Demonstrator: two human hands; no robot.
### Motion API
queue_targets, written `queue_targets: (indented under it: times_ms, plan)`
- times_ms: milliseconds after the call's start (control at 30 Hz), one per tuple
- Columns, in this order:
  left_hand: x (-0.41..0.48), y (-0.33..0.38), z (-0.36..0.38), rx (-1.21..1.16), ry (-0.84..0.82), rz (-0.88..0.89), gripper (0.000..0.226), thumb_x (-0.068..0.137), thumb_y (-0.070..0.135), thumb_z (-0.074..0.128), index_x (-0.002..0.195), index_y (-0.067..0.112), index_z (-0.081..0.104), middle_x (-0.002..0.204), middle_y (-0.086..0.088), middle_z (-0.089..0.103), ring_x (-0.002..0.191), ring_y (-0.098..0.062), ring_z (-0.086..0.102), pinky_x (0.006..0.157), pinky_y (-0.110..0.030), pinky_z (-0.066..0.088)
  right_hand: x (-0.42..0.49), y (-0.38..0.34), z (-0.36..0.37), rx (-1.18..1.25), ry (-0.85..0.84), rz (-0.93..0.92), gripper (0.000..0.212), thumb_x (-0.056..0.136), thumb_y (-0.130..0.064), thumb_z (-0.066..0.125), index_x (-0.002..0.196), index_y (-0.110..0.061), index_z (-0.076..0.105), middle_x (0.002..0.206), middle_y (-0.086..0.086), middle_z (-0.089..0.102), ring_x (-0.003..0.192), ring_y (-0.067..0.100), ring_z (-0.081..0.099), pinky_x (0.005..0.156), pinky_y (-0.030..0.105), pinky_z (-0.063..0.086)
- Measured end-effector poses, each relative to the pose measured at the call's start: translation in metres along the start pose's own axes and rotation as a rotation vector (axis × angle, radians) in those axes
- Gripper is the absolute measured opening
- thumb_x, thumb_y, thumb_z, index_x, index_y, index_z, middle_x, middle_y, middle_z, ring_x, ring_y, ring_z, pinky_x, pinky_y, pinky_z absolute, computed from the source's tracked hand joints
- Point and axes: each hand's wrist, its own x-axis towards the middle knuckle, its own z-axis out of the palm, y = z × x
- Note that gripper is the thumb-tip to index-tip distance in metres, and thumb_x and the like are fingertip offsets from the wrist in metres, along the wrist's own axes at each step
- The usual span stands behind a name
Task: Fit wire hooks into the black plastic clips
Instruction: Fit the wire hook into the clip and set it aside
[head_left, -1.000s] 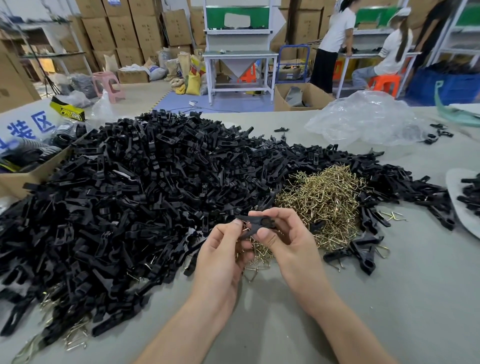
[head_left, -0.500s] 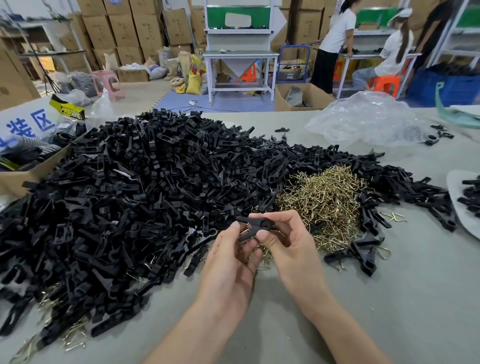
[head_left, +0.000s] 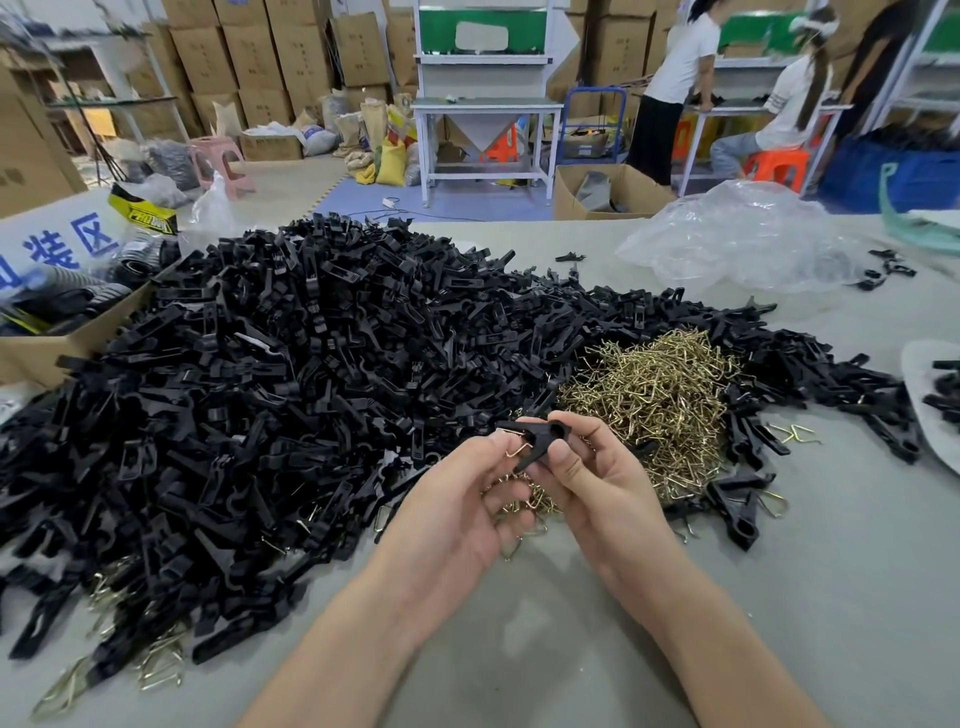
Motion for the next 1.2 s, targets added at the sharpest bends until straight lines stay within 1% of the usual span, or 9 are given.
queue_targets:
  times_ms: [133, 433, 567, 633, 700, 767, 867, 967, 1200]
  plan:
    - [-0.001, 0.0, -0.004, -0.016, -0.052, -0.034, 0.017, 0.086, 0.031, 0.072, 0.098, 0.021, 0.078, 0.089, 0.003, 0.067, 0.068, -0.007, 0.06, 0.062, -0.024, 0.052, 0.0, -0.001, 0.0, 0.111, -0.011, 0.056, 0.031, 0.082, -0.005, 0.061, 0.113, -0.003, 0.058, 0.104, 0.011, 0.076, 0.093, 0.017, 0.074, 0.078, 0.021, 0.058]
    - [0.002, -0.008, -0.003, -0.088, -0.068, 0.005, 0.031, 0.081, 0.025, 0.072, 0.108, 0.011, 0.069, 0.087, -0.006, 0.069, 0.067, -0.01, 0.064, 0.06, -0.025, 0.054, 0.0, -0.001, -0.002, 0.035, -0.04, 0.052, 0.03, 0.083, -0.006, 0.063, 0.112, -0.004, 0.058, 0.107, 0.012, 0.075, 0.09, 0.015, 0.072, 0.079, 0.021, 0.057]
    - [0.002, -0.006, -0.004, 0.213, 0.029, 0.22, 0.038, 0.081, 0.02, 0.07, 0.111, 0.007, 0.05, 0.086, -0.012, 0.071, 0.068, -0.019, 0.067, 0.055, -0.027, 0.054, 0.0, -0.004, 0.001, 0.077, -0.041, 0.071, 0.024, 0.086, -0.009, 0.059, 0.11, -0.007, 0.063, 0.098, 0.015, 0.072, 0.083, 0.02, 0.071, 0.074, 0.027, 0.058]
    - [0.0, -0.011, -0.001, 0.485, 0.069, 0.34, 0.032, 0.083, 0.024, 0.071, 0.111, 0.018, 0.056, 0.08, -0.005, 0.07, 0.07, -0.016, 0.065, 0.058, -0.027, 0.053, -0.002, -0.005, 0.003, 0.101, -0.037, 0.112, 0.021, 0.089, -0.014, 0.058, 0.107, -0.012, 0.069, 0.092, 0.013, 0.069, 0.079, 0.021, 0.069, 0.068, 0.028, 0.058]
    - [-0.002, -0.017, 0.002, 0.654, 0.136, 0.448, 0.022, 0.088, 0.021, 0.073, 0.105, 0.031, 0.063, 0.081, -0.001, 0.069, 0.072, -0.01, 0.063, 0.065, -0.026, 0.052, -0.004, -0.003, 0.005, 0.132, -0.013, 0.142, 0.023, 0.091, -0.021, 0.056, 0.107, -0.014, 0.071, 0.093, 0.012, 0.065, 0.089, 0.025, 0.067, 0.08, 0.035, 0.057]
    - [-0.003, -0.025, 0.006, 0.755, 0.183, 0.503, 0.028, 0.089, 0.016, 0.073, 0.103, 0.04, 0.065, 0.089, 0.012, 0.07, 0.078, 0.0, 0.063, 0.07, -0.018, 0.049, -0.007, 0.002, 0.01, 0.197, 0.056, 0.15, 0.023, 0.094, -0.027, 0.053, 0.104, -0.014, 0.07, 0.093, 0.013, 0.064, 0.09, 0.028, 0.065, 0.09, 0.044, 0.051]
    - [-0.003, -0.037, 0.018, 0.944, 0.23, 0.558, 0.036, 0.089, 0.015, 0.073, 0.105, 0.045, 0.06, 0.104, 0.035, 0.065, 0.098, 0.011, 0.061, 0.082, -0.004, 0.041, -0.011, 0.007, 0.019, 0.319, 0.202, 0.157, 0.022, 0.098, -0.032, 0.053, 0.088, -0.021, 0.069, 0.083, 0.005, 0.066, 0.073, 0.018, 0.064, 0.077, 0.035, 0.053]
    - [-0.001, -0.043, 0.025, 1.003, 0.25, 0.563, 0.038, 0.09, 0.012, 0.071, 0.094, 0.046, 0.055, 0.101, 0.052, 0.055, 0.096, 0.022, 0.055, 0.077, 0.002, 0.036, -0.012, 0.008, 0.022, 0.417, 0.282, 0.148, 0.02, 0.099, -0.031, 0.052, 0.086, -0.021, 0.063, 0.085, 0.001, 0.066, 0.068, 0.014, 0.063, 0.069, 0.028, 0.056]
    - [0.004, -0.049, 0.021, 0.985, 0.288, 0.619, 0.032, 0.09, 0.0, 0.067, 0.084, 0.029, 0.054, 0.1, 0.04, 0.062, 0.093, 0.007, 0.062, 0.074, -0.003, 0.041, -0.011, 0.016, 0.026, 0.382, 0.351, 0.122, 0.021, 0.101, -0.031, 0.047, 0.086, -0.021, 0.059, 0.084, 0.001, 0.067, 0.069, 0.015, 0.063, 0.08, 0.031, 0.05]
